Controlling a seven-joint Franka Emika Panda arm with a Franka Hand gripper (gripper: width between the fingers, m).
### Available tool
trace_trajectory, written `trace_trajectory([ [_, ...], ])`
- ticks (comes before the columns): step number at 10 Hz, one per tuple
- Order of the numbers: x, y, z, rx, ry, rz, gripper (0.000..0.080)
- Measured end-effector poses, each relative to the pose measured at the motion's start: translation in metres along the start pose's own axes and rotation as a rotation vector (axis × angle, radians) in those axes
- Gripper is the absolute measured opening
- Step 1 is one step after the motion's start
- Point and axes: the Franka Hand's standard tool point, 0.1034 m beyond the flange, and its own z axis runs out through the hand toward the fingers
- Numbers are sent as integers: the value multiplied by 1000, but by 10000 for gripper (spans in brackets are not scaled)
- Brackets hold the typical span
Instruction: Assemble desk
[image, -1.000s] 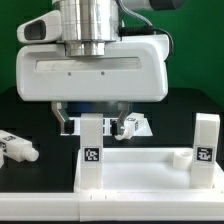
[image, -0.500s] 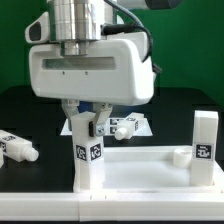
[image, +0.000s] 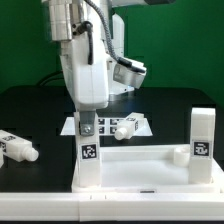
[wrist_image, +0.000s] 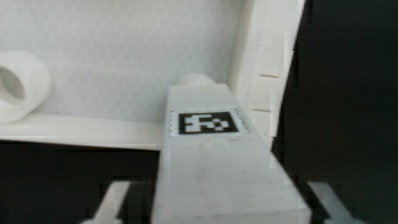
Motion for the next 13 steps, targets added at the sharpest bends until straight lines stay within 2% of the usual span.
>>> trace_trajectory([
  [4, -4, -2, 2, -10, -20, 312, 288],
  [7, -5, -2, 3, -12, -20, 307, 301],
  [8, -6, -3, 2, -11, -21, 304, 474],
  [9, -12, -6, -7, -1, -30, 292, 474],
  [10, -19, -10, -21, 17, -43, 281, 620],
  [11, -26, -13, -35, 34, -58, 268, 641],
  [12, -32, -14, -43, 41, -69, 263, 647],
  [13, -32, -14, -42, 41, -67, 262, 647],
])
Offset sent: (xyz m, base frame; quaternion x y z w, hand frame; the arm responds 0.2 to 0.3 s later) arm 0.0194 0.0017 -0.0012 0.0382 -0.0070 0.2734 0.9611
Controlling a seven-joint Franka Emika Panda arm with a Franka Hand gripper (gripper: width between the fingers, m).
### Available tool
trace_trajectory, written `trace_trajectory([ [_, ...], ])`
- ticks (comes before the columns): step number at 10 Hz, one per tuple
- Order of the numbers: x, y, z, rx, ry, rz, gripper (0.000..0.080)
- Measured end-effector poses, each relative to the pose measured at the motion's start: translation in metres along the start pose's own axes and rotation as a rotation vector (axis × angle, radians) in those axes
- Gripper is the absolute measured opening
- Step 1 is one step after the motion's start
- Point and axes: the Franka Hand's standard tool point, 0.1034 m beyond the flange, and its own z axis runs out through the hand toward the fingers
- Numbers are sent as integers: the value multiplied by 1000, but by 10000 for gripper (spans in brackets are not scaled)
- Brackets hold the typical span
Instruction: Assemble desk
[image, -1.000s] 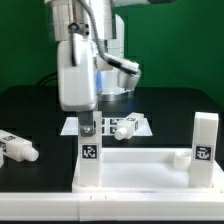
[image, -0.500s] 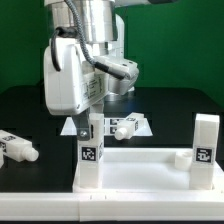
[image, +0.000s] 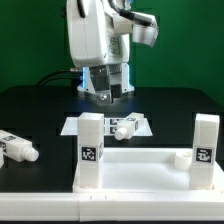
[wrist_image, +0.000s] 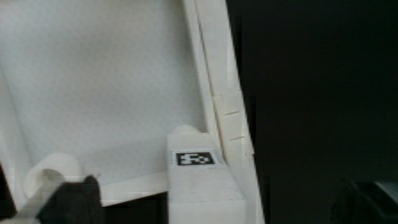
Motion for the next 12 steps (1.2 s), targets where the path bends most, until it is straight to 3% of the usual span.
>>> trace_trajectory([
  [3, -2, 1, 2, -4, 1, -5, 649],
  [4, -11, 8, 4, -10, -3, -16, 649],
  [5, -18, 27, 8, -29, -6, -26, 649],
  [6, -19, 51, 16, -26, 3, -27, 649],
  [7, -21, 77, 28, -51, 16, -16, 649],
  [8, -28, 86, 34, -88, 17, 0, 649],
  [12, -28, 84, 37, -79, 15, -15, 649],
])
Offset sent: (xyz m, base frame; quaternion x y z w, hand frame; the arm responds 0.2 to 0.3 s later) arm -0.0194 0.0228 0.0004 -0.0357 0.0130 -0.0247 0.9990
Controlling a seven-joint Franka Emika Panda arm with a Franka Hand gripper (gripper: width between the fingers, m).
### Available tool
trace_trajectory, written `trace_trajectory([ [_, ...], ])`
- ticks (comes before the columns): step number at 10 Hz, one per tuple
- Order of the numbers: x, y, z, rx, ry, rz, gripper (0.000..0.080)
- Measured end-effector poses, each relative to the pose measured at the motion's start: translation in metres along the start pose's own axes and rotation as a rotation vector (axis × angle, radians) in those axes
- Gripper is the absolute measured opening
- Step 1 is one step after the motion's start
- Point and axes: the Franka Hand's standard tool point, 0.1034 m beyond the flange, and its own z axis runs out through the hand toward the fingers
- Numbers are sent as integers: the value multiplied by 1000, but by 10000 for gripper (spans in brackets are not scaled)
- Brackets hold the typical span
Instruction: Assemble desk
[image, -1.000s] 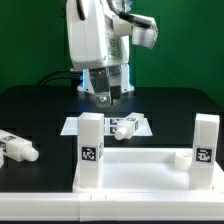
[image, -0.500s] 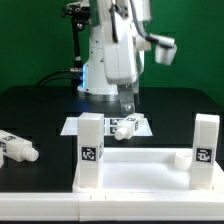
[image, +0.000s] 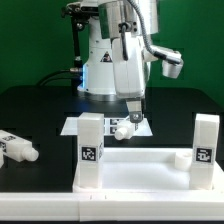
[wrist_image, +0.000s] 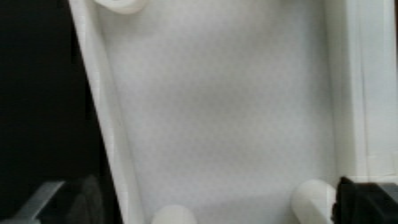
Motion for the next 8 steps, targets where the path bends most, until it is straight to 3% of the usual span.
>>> trace_trajectory([
  [1, 6, 15, 16, -4, 12, 3, 649],
  [2, 13, 28, 31, -32, 26, -20, 649],
  [4, 19, 41, 59, -47, 64, -28, 649],
  [6, 7, 57, 87, -89, 88, -7, 649],
  [8, -2, 57, 97, -110, 92, -10, 649],
])
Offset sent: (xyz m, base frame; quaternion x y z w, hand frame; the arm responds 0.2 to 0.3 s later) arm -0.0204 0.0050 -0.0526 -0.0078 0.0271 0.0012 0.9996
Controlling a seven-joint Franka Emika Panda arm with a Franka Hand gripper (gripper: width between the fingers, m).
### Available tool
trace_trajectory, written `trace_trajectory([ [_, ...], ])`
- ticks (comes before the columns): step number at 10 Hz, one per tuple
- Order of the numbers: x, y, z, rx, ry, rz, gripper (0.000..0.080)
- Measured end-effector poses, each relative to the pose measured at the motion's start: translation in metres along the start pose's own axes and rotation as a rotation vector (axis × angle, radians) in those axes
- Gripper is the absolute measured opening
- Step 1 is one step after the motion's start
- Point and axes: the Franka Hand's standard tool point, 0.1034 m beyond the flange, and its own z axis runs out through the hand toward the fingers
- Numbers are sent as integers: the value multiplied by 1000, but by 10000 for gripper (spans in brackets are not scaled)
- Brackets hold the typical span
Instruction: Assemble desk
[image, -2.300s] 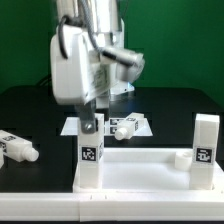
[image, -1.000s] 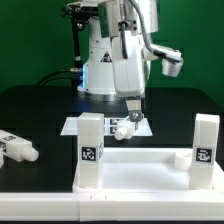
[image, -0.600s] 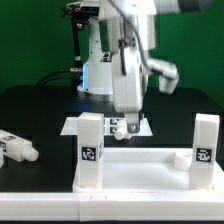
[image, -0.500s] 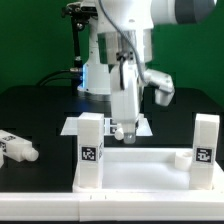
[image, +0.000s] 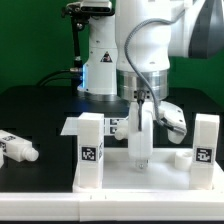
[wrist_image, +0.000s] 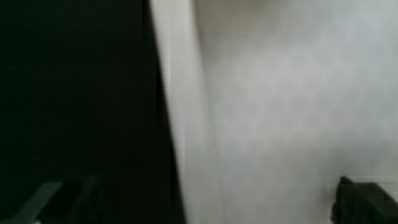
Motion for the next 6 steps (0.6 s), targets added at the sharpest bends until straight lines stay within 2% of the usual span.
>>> trace_trajectory([
  [1, 0, 0, 0, 0, 0, -2, 649],
  [2, 0, 0, 0, 0, 0, -2, 517],
  [3, 0, 0, 0, 0, 0, -2, 517],
  [5, 0, 0, 0, 0, 1, -2, 242],
  [6, 1, 3, 2, -10, 0, -2, 242],
])
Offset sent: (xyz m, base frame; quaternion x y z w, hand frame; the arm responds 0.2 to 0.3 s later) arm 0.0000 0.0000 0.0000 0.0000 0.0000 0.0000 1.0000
